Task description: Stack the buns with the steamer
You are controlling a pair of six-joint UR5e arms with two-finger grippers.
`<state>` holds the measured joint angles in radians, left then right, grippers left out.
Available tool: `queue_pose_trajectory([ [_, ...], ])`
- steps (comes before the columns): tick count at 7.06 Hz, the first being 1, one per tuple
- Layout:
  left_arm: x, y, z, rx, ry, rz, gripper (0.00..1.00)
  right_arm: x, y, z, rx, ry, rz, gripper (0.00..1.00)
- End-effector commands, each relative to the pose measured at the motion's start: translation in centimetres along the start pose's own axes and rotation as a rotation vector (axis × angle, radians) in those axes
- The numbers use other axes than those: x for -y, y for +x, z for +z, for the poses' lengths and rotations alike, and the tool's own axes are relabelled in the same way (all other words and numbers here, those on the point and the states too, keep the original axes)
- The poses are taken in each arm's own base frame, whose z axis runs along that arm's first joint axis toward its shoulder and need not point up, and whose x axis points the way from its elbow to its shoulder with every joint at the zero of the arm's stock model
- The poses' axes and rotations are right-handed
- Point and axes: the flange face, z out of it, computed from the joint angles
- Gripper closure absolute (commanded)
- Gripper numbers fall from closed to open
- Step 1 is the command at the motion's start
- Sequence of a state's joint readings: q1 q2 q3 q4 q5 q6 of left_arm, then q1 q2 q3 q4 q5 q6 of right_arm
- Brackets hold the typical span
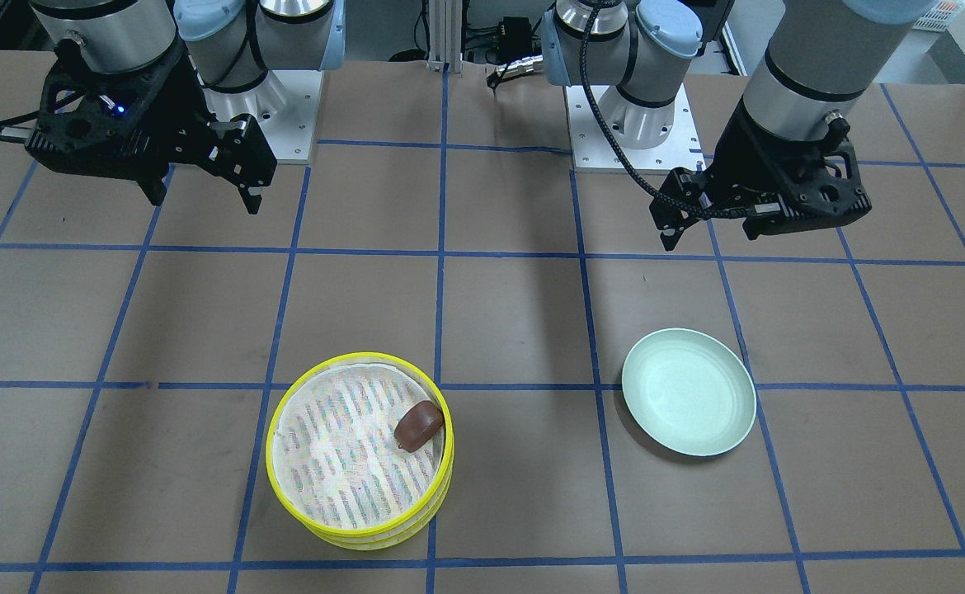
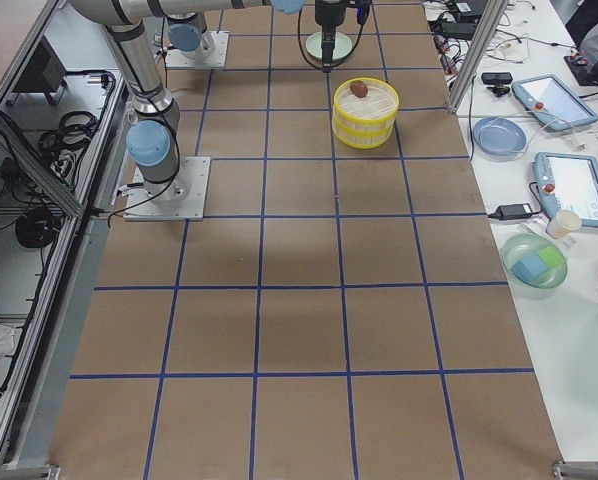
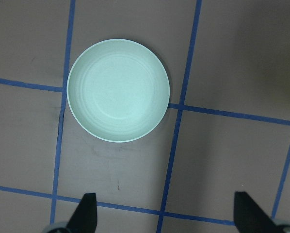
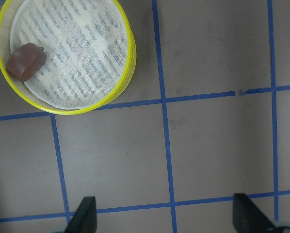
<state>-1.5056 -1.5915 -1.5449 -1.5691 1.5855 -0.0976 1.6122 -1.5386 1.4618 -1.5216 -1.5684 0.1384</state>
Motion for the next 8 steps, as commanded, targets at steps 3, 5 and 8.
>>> queue_pose_trajectory([
  [3,-0.1,-0.8,-0.3,-0.007,0.026,0.057,0.00,0.1,0.0,0.1,0.000,-0.002,0.001,0.00],
  [5,-0.1,-0.7,-0.1,-0.002,0.020,0.064,0.00,0.1,0.0,0.1,0.002,-0.002,0.001,0.00],
  [8,-0.4,-0.7,1.5,0.015,-0.011,0.069,0.00,0.2,0.0,0.0,0.004,0.010,0.000,0.00],
])
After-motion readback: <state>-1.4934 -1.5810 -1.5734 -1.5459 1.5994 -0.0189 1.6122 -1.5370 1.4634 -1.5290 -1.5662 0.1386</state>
